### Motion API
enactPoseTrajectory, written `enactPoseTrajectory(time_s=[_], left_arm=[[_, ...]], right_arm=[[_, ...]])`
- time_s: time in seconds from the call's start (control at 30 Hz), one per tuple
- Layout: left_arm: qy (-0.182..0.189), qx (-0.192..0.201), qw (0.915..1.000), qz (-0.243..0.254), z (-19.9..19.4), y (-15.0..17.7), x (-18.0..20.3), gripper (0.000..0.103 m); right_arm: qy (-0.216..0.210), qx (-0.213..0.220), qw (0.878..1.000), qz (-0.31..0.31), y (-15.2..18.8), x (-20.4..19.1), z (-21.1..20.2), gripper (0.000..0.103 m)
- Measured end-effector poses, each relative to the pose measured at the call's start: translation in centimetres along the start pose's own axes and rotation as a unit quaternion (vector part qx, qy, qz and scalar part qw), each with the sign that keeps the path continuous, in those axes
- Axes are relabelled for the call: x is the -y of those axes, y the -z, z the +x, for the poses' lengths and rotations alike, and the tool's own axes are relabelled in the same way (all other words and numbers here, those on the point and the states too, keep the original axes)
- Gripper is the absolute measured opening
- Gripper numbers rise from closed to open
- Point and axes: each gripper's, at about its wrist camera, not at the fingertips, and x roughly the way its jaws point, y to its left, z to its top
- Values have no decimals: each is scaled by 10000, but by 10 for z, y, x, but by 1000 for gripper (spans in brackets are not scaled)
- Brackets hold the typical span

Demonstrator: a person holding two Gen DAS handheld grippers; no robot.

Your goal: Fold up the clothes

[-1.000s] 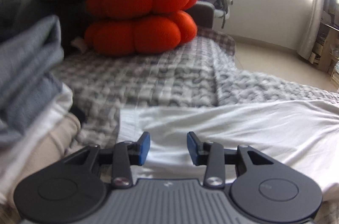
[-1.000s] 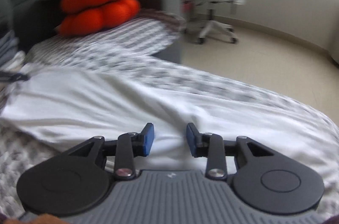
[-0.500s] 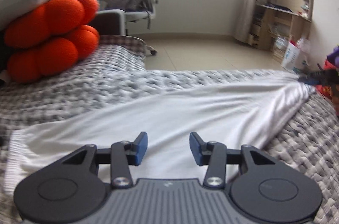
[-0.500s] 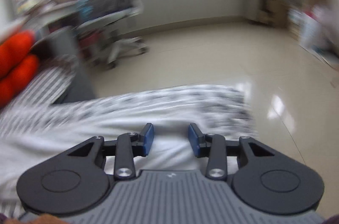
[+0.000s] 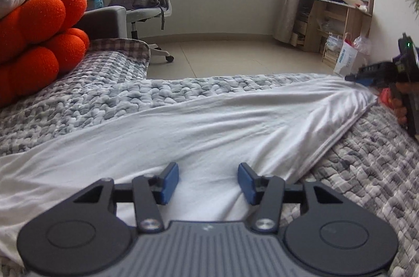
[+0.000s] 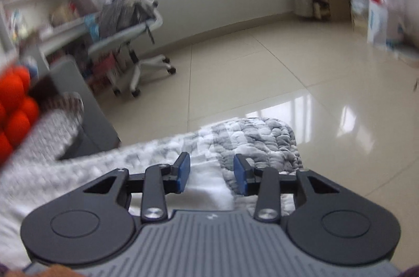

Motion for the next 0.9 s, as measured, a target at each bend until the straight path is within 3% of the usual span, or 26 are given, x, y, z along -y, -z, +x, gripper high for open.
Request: enactPoseTrajectory(time_s=[0.1, 0.27, 0.47, 0.9], left_arm=[[-43, 35, 9998, -179, 0, 0, -4, 52], [-238, 78, 9997, -31, 0, 2, 4, 52], [-185, 239, 9992, -270, -6, 4, -3, 52], [-207, 353, 9982, -442, -9, 6, -8, 52]], right_arm=[[18, 92, 9994, -321, 4, -7, -4, 3], [68, 252, 9985, -472, 5, -6, -7, 3], [181, 485, 9976, -463, 1, -9, -10, 3], [281, 477, 9974, -467, 1, -10, 2, 3]])
